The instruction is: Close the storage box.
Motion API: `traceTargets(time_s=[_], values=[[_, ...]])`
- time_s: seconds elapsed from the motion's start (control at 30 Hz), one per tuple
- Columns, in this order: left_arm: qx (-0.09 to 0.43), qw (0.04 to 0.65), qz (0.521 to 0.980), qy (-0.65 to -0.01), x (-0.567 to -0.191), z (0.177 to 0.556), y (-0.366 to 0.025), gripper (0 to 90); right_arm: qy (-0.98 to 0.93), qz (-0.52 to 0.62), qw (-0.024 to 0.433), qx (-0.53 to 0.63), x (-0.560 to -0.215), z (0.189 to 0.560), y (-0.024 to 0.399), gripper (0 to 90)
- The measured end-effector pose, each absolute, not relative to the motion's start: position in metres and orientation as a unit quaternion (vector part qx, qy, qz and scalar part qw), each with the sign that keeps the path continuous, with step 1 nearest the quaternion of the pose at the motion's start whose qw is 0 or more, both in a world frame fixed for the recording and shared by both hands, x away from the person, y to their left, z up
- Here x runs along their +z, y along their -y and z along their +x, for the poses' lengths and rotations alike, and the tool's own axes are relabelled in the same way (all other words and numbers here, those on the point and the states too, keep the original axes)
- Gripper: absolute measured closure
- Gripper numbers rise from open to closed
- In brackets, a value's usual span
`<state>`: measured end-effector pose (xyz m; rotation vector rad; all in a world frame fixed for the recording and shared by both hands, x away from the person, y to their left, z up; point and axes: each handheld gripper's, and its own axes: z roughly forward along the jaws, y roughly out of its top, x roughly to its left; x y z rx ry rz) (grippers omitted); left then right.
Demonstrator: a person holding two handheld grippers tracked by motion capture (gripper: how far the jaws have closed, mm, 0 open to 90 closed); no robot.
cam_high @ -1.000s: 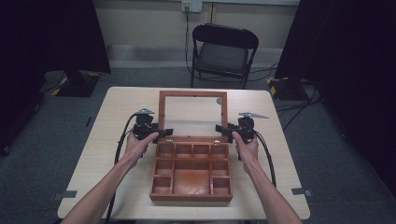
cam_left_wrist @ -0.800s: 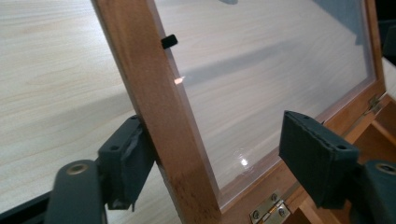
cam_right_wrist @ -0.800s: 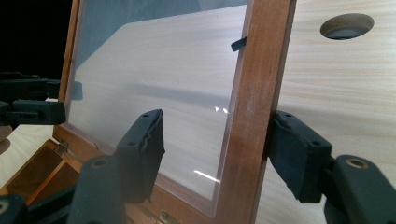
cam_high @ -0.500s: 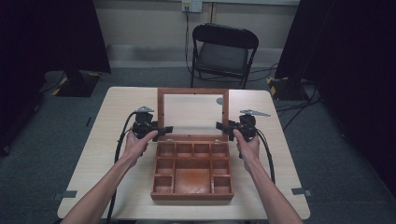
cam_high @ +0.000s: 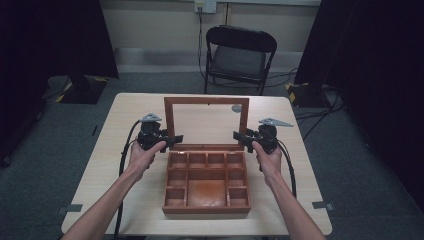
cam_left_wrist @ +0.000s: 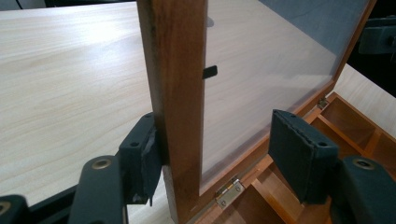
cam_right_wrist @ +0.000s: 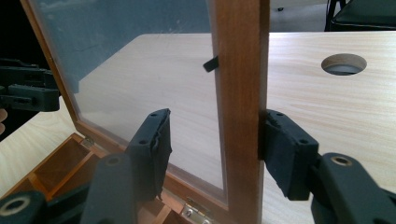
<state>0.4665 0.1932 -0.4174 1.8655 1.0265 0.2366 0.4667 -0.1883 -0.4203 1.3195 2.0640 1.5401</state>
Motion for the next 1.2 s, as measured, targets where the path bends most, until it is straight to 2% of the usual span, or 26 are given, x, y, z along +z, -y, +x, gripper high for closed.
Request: traceTargets(time_s=[0.27, 0.6, 1.2], values=[[0.105, 0.479, 0.77, -0.409, -0.413, 0.455, -0.195, 38.6, -0.711, 0.456, 0.119, 0.521, -0.415, 0.46, 0.189, 50.6], [0.1, 0.497, 0.754, -0.417, -0.413, 0.456, -0.202, 51.9, -0.71, 0.461, 0.123, 0.518, -0.414, 0.452, 0.188, 49.2], [0.091, 0.492, 0.761, -0.413, -0.409, 0.45, -0.204, 48.0, -0.718, 0.47, 0.106, 0.502, -0.409, 0.433, 0.187, 47.7]])
